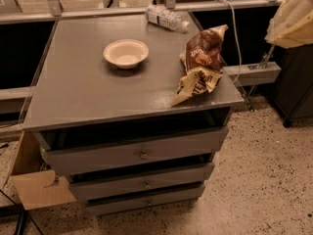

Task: Open middle drawer

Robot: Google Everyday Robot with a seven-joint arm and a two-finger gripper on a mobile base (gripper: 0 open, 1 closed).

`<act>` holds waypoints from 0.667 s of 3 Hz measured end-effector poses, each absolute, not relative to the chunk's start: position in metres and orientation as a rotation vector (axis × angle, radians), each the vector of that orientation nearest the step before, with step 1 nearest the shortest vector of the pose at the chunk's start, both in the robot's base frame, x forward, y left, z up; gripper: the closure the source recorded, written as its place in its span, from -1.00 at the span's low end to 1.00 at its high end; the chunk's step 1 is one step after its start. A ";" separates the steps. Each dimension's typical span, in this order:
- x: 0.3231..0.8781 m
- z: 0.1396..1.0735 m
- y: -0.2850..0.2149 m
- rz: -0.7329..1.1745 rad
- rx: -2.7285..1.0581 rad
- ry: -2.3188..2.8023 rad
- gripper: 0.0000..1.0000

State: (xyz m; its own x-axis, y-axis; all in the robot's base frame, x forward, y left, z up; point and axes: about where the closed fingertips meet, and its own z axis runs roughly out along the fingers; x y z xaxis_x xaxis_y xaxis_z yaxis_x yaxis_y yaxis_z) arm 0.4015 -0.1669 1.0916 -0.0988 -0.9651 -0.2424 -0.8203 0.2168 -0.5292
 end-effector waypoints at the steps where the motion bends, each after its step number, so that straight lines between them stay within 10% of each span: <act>1: 0.401 1.092 -0.167 -0.352 -1.644 1.960 0.33; 2: 0.401 1.092 -0.167 -0.352 -1.644 1.960 0.11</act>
Offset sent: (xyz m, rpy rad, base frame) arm 0.0000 0.0000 0.0000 0.0000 0.0000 0.0000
